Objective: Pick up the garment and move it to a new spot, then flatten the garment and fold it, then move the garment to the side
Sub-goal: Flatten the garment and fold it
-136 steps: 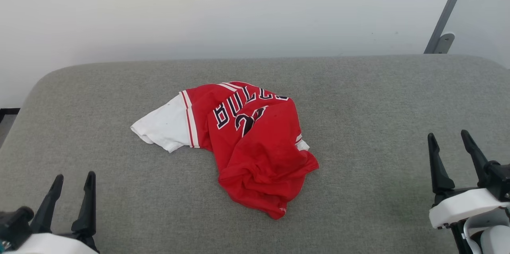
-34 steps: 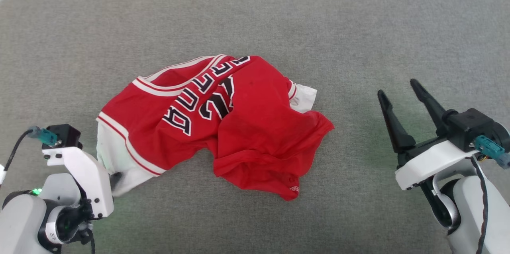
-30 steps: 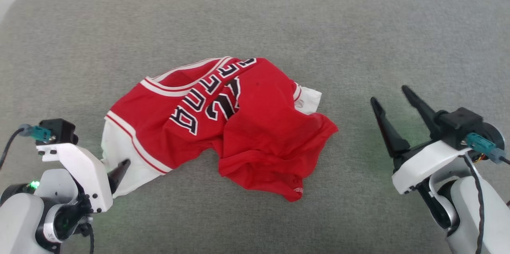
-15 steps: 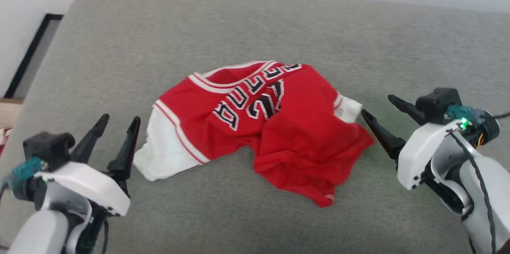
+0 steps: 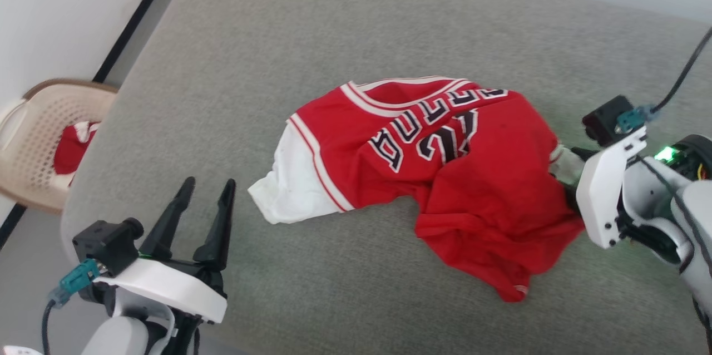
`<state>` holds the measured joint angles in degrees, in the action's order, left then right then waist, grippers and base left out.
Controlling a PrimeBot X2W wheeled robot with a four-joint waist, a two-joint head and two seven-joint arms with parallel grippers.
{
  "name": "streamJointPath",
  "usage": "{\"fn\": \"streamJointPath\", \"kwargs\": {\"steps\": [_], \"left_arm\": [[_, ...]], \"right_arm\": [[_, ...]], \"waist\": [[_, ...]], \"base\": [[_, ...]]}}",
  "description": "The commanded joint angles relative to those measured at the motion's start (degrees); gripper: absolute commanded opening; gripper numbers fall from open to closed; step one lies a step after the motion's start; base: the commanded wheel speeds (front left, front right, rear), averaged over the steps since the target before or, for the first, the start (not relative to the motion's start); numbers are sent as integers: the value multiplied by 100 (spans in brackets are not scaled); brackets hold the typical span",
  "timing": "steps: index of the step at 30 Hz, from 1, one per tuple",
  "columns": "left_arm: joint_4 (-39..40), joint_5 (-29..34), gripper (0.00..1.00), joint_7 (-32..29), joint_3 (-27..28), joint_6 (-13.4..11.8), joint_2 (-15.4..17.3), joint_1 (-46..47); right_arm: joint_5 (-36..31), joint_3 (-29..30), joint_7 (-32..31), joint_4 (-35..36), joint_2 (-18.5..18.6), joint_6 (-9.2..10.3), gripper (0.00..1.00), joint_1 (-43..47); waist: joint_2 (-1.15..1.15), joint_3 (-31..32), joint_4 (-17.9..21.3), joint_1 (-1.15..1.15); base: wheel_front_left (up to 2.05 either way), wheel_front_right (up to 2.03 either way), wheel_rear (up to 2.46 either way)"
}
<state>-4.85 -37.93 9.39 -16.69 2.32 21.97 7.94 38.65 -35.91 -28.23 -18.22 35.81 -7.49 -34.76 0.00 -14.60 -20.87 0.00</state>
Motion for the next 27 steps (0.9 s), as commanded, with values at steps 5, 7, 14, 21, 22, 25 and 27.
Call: {"fn": "streamJointPath", "kwargs": {"steps": [5, 7, 14, 21, 22, 25, 27], "left_arm": [[-84, -60, 100, 211, -36, 70, -190, 90], [-121, -70, 100, 264, -34, 78, -240, 99], [-216, -122, 100, 386, -15, 123, -355, 132], [-149, -165, 100, 456, 163, 79, -260, -35], [-126, -164, 100, 463, 193, 58, -240, -62], [-31, -185, 100, 478, 280, 4, -177, -183], [21, -172, 100, 481, 301, -23, -139, -240]], "right_arm": [[209, -386, -456, -341, 91, 0, 100, -441], [321, -552, -624, -532, 57, 0, 100, -549], [681, -1131, -748, -905, 123, 1, 0, -1042], [922, -1223, -559, -699, 542, 1, 0, -1492], [907, -1207, -525, -648, 641, 1, 0, -1528], [981, -1006, -407, -492, 1033, 1, 0, -1555], [1047, -849, -407, -464, 1205, 1, 0, -1490]], "waist": [[0, -244, -312, 0], [0, -268, -338, 0], [0, -300, -324, 0], [0, -186, -21, 0], [0, -170, 36, 0], [0, -117, 270, 0], [0, -98, 361, 0]], "base": [[0, 0, 0], [0, 0, 0], [0, 0, 0], [0, 0, 0], [0, 0, 0], [0, 0, 0], [0, 0, 0]]}}
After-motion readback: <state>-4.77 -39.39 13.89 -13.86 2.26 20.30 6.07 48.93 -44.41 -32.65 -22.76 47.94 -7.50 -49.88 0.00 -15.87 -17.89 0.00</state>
